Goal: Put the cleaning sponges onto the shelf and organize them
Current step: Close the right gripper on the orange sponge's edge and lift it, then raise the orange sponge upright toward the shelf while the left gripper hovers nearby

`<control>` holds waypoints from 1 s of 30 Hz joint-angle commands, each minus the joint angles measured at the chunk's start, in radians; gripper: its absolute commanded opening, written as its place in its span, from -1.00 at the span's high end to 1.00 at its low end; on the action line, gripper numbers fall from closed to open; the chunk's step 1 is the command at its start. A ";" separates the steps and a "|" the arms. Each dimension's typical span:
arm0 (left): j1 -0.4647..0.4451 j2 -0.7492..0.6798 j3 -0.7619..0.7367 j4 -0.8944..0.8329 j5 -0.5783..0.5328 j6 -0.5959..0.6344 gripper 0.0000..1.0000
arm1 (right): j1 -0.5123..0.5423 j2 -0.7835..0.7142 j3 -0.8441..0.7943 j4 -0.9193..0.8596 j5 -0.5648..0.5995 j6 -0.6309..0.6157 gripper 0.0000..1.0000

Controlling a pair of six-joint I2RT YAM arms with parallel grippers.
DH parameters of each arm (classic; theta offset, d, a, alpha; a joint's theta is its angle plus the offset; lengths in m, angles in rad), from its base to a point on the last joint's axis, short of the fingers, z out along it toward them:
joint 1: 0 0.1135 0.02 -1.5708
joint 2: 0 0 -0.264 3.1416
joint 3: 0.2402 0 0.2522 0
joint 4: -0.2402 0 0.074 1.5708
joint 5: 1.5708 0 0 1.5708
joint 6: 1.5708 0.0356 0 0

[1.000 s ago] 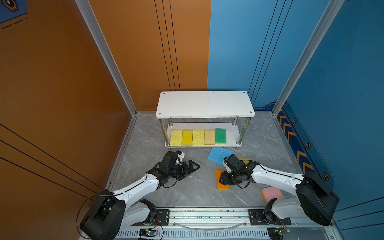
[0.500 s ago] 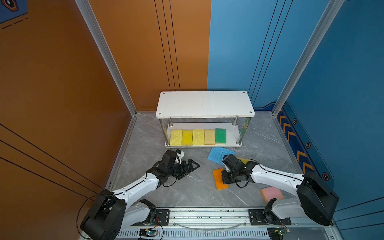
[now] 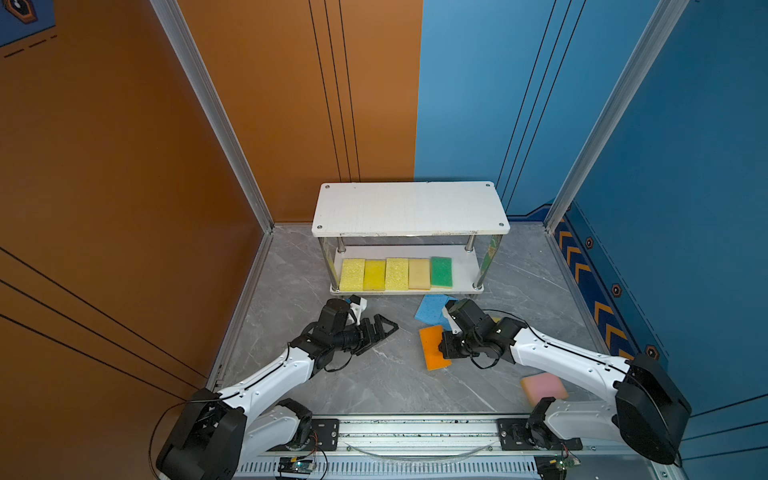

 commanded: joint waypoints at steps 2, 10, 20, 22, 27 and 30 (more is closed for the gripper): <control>-0.002 -0.019 0.019 0.078 0.052 -0.011 -0.95 | -0.001 -0.027 0.055 0.046 -0.109 0.034 1.00; -0.051 -0.043 0.016 0.190 0.050 -0.041 -0.86 | 0.047 0.031 0.135 0.157 -0.244 0.062 1.00; -0.040 -0.060 -0.003 0.304 0.062 -0.067 -0.55 | 0.061 0.088 0.174 0.227 -0.300 0.091 1.00; -0.033 -0.043 0.006 0.328 0.083 -0.072 -0.29 | 0.059 0.096 0.175 0.243 -0.304 0.095 1.00; -0.015 -0.039 0.016 0.333 0.087 -0.075 0.29 | 0.058 0.119 0.178 0.266 -0.318 0.103 1.00; -0.015 -0.040 0.010 0.339 0.085 -0.078 0.67 | 0.057 0.114 0.176 0.278 -0.317 0.109 1.00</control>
